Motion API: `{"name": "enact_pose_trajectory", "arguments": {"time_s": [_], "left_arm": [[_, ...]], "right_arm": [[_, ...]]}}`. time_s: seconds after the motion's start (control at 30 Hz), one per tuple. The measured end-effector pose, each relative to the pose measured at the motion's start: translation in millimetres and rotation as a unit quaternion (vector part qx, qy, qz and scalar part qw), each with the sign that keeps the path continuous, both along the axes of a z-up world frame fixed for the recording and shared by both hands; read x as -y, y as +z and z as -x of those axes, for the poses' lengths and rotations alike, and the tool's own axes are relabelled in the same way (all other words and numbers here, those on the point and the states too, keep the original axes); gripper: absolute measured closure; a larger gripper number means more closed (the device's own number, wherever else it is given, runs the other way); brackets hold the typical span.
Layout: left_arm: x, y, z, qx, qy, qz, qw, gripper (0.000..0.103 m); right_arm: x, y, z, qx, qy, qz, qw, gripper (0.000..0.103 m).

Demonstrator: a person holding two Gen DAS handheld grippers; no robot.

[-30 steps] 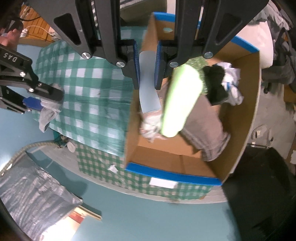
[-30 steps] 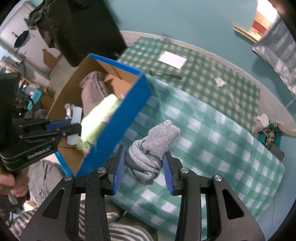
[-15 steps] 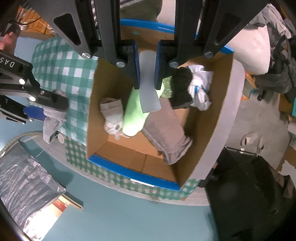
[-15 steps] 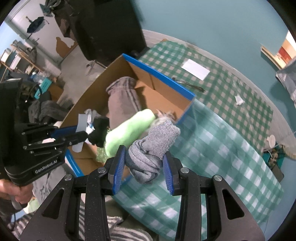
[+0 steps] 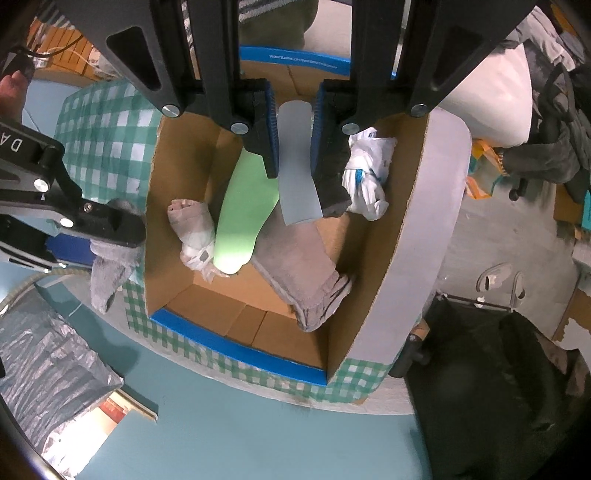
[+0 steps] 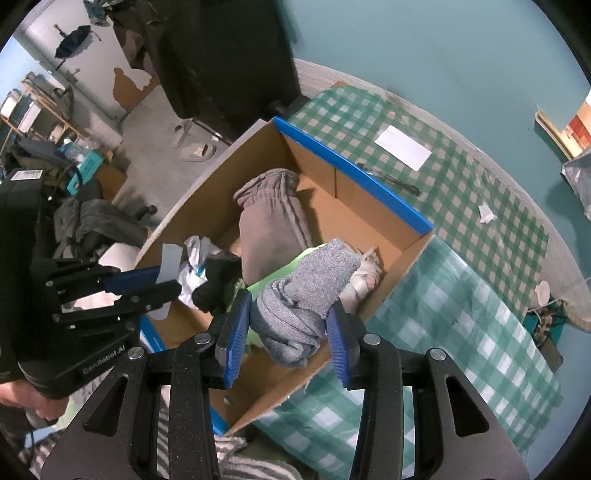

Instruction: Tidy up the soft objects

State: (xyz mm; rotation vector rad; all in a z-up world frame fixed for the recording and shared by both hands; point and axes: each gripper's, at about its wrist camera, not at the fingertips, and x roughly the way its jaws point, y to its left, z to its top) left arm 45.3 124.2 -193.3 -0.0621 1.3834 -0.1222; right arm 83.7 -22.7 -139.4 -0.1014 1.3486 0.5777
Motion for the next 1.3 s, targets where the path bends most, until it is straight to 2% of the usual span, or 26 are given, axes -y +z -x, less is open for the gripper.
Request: {"name": "enact_pose_trajectory", "arguments": {"time_s": [0.03, 0.13, 0.17, 0.2, 0.27, 0.37, 0.63, 0.7, 0.77, 1.0, 1.17, 1.3], "left_arm": [[-1, -1, 0, -0.002, -0.002, 0.0, 1.0, 0.087], [-2, -2, 2, -0.003, -0.007, 0.001, 1.0, 0.083], [-2, -1, 2, -0.003, -0.01, 0.001, 0.9999, 0.081], [-2, 0, 2, -0.002, -0.013, 0.003, 0.9999, 0.079], [-1, 2, 3, 0.003, -0.017, 0.003, 0.9998, 0.068], [0, 7, 4, 0.013, -0.021, 0.001, 0.9997, 0.061], [2, 23, 5, 0.031, -0.024, -0.003, 0.9992, 0.057], [2, 29, 6, 0.033, -0.024, -0.002, 0.9992, 0.053], [2, 38, 7, 0.04, -0.024, 0.001, 0.9989, 0.046], [9, 78, 10, 0.082, -0.032, 0.001, 0.9961, 0.039], [22, 105, 12, 0.107, -0.04, 0.004, 0.9934, 0.028], [36, 124, 13, 0.126, -0.048, 0.001, 0.9909, 0.025]], "right_arm": [[-2, 1, 0, 0.001, 0.0, 0.002, 1.0, 0.06], [-4, 4, 0, 0.009, -0.005, 0.009, 1.0, 0.044], [-4, 6, 1, 0.013, -0.007, 0.012, 1.0, 0.043], [-4, 8, 1, 0.016, -0.007, 0.013, 1.0, 0.043], [-5, 10, 2, 0.017, -0.011, 0.013, 1.0, 0.043], [-3, 12, 3, 0.019, -0.015, 0.015, 1.0, 0.043], [7, 23, 7, 0.023, -0.035, 0.017, 0.999, 0.043], [11, 30, 8, 0.028, -0.042, 0.016, 0.999, 0.043], [13, 37, 9, 0.034, -0.049, 0.019, 0.998, 0.043], [39, 75, 15, 0.07, -0.093, 0.024, 0.993, 0.042], [63, 99, 20, 0.092, -0.132, 0.021, 0.987, 0.04], [82, 113, 27, 0.108, -0.166, 0.032, 0.98, 0.04]]}}
